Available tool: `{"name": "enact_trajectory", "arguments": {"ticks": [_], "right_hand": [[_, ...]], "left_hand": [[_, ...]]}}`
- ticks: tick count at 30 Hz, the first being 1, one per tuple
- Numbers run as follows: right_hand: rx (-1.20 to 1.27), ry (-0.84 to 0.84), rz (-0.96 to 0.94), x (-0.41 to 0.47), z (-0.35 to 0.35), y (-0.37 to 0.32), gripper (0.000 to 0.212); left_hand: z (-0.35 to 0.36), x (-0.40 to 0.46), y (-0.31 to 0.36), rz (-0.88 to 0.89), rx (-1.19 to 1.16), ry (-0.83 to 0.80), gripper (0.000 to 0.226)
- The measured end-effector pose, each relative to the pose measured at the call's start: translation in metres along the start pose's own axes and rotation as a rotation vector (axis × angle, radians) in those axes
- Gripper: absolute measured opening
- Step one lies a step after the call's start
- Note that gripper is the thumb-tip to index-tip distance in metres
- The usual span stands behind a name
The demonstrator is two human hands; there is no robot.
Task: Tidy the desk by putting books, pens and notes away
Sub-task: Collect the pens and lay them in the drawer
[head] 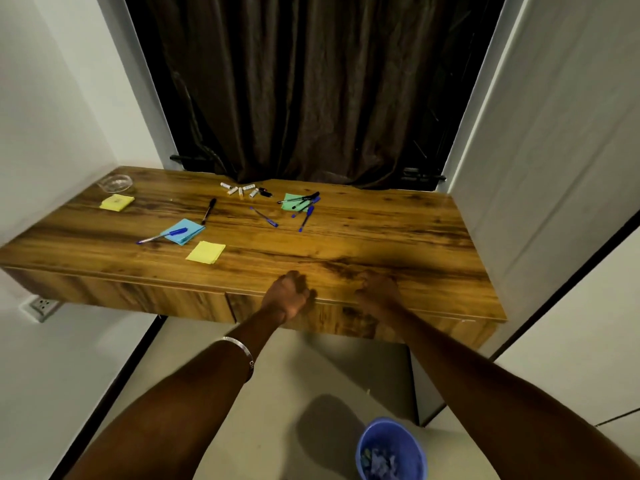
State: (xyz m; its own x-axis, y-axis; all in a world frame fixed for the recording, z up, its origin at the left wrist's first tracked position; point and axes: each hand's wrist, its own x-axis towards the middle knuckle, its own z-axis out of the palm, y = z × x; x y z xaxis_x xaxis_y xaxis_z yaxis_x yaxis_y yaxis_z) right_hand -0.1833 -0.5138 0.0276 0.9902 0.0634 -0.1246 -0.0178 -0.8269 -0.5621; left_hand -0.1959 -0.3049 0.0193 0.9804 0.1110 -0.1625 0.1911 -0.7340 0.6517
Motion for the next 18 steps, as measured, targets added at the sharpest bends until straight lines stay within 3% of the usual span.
{"name": "enact_trajectory", "arguments": {"ticks": [8,15,18], "right_hand": [[-0.230,-0.009,-0.029,0.039,0.004,-0.039,0.043],[-0.213,0.012,0.009,0.103,0.023,-0.075,0.046],[-0.087,0.025,0.018,0.135,0.038,-0.086,0.049]], "left_hand": [[-0.034,0.026,-0.011,0.034,0.071,0.055,0.050],[-0.073,0.084,-0.032,0.041,0.045,0.052,0.052],[-0.090,0.110,-0.040,0.037,0.049,0.056,0.055]]}}
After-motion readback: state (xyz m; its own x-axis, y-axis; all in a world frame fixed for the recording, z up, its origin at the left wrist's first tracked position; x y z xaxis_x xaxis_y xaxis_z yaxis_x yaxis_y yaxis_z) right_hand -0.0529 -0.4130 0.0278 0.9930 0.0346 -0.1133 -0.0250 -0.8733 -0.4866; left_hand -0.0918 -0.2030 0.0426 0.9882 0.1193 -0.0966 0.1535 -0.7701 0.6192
